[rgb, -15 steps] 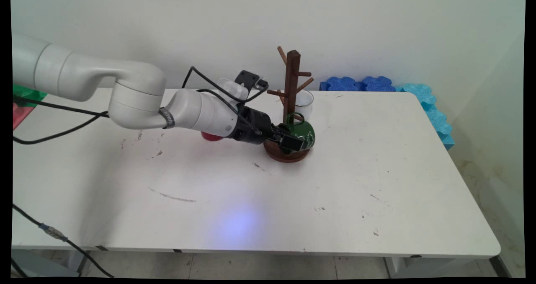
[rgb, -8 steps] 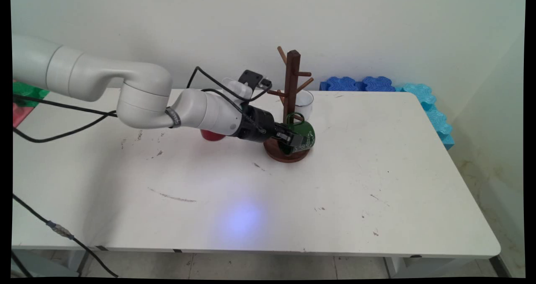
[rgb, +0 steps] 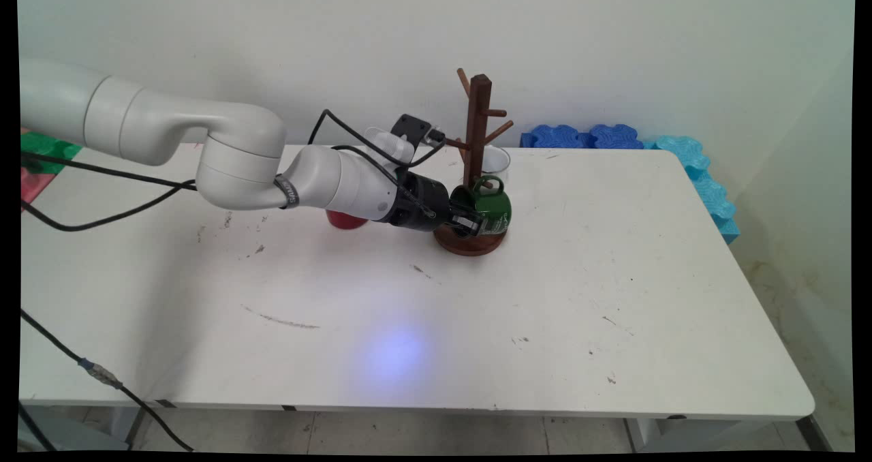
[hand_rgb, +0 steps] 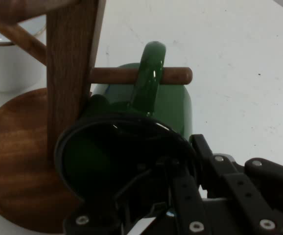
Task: Place the picked object on the table
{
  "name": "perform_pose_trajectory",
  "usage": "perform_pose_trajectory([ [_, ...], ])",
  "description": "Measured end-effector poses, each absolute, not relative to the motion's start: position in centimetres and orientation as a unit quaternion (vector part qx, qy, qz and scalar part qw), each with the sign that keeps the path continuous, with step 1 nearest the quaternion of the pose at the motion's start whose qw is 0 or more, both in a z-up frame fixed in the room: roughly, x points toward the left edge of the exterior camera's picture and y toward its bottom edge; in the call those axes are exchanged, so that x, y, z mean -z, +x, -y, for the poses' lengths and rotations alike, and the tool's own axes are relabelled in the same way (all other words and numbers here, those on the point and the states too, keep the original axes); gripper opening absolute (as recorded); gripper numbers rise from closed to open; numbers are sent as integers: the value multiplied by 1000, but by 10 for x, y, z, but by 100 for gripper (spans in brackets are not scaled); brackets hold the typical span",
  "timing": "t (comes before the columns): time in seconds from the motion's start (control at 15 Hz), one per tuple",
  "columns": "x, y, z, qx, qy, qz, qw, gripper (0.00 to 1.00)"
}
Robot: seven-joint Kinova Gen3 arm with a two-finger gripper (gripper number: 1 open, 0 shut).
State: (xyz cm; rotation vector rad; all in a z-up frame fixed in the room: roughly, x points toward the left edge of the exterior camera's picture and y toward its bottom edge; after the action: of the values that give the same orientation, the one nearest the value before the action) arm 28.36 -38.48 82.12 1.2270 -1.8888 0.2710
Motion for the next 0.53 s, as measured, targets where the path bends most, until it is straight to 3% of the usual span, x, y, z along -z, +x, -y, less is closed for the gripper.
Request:
perform_pose_trajectory([
  [0.53, -824, 281, 381, -108, 484, 759, 421, 0],
])
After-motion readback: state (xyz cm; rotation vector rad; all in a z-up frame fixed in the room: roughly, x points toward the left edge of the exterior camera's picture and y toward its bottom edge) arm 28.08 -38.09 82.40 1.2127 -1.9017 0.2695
